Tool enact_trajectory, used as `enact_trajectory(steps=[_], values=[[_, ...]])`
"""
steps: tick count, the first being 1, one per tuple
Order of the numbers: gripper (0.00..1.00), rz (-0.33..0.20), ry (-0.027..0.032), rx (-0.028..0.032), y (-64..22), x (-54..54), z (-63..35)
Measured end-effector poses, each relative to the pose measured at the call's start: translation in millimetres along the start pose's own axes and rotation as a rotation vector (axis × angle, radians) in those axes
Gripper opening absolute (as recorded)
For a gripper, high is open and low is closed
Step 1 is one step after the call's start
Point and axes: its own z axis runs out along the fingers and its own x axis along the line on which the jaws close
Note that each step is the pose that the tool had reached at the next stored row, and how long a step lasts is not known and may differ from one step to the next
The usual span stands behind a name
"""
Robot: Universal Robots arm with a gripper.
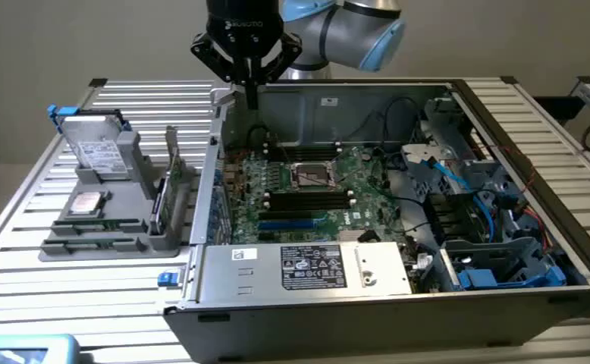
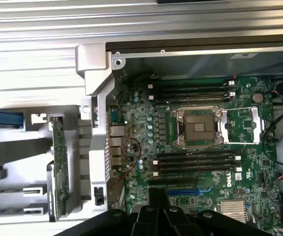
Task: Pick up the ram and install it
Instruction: 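Reach for the ram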
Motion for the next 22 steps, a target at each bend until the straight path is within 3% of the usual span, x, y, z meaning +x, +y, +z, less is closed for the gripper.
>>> enact_trajectory(steps=[11, 16, 22], values=[[0.11, 0.000, 0.0000, 0.0000, 0.0, 0.0, 0.2], [0.11, 0.000, 0.0003, 0.0001, -3.9, 1.6, 0.5], [0.11, 0.000, 0.0003, 0.0000, -6.1, 21.0, 0.1]])
